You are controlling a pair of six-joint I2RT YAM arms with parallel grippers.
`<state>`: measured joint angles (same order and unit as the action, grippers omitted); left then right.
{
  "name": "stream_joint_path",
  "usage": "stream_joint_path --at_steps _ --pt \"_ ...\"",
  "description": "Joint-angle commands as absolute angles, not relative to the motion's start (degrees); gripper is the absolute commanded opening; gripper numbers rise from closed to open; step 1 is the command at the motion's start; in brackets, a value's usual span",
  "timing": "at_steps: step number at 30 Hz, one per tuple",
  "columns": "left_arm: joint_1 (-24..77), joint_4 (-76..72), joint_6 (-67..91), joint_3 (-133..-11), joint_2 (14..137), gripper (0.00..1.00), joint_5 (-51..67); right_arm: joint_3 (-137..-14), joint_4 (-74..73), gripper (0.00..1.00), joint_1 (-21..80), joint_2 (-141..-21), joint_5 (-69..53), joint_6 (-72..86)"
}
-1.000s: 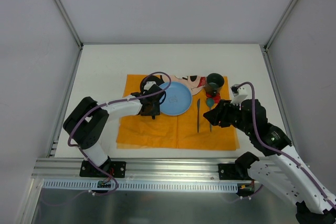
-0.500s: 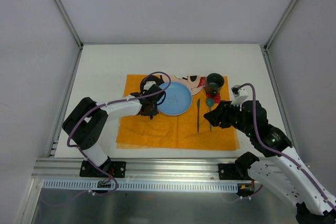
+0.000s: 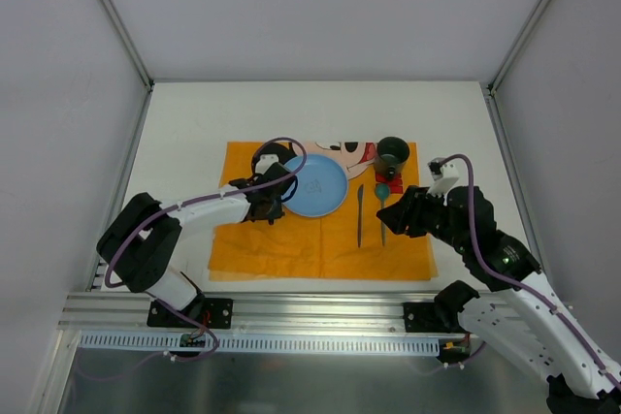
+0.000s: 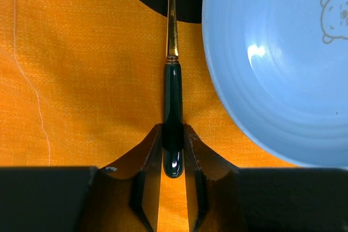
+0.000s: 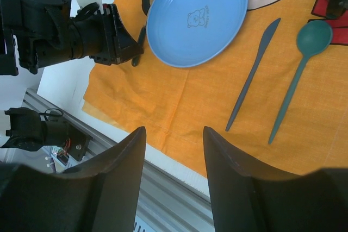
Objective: Set the dinner table for one person
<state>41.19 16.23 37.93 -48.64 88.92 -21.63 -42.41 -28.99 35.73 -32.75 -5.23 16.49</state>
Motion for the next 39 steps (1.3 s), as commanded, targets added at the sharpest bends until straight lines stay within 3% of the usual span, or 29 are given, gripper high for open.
stream_joint_path --at_steps 1,2,3,4,6,39 --pt "40.6 19.3 38.7 -45.5 85.7 0.27 -25.0 -42.2 -28.0 0.5 36.0 -31.7 -6.1 17.2" --pt "40.6 19.3 38.8 -45.4 85.6 0.44 -24.7 -42.1 -27.8 0.5 36.0 -31.7 -6.2 17.5" --pt "40.6 19.3 38.8 -45.1 85.6 0.52 -24.5 -42.1 -27.7 0.5 36.0 -31.6 -6.2 17.6" --pt "40.6 19.2 38.8 -45.1 85.6 0.59 -24.3 -42.1 -27.8 0.5 36.0 -31.5 -6.3 17.7" --pt "40.6 19.3 38.8 -45.3 85.7 0.62 -24.1 -42.2 -27.9 0.5 36.0 -31.3 -6.2 17.7" --pt "38.5 21.4 40.6 -44.0 85.3 0.59 -26.3 -42.7 -28.6 0.49 36.0 -31.4 -6.4 17.4"
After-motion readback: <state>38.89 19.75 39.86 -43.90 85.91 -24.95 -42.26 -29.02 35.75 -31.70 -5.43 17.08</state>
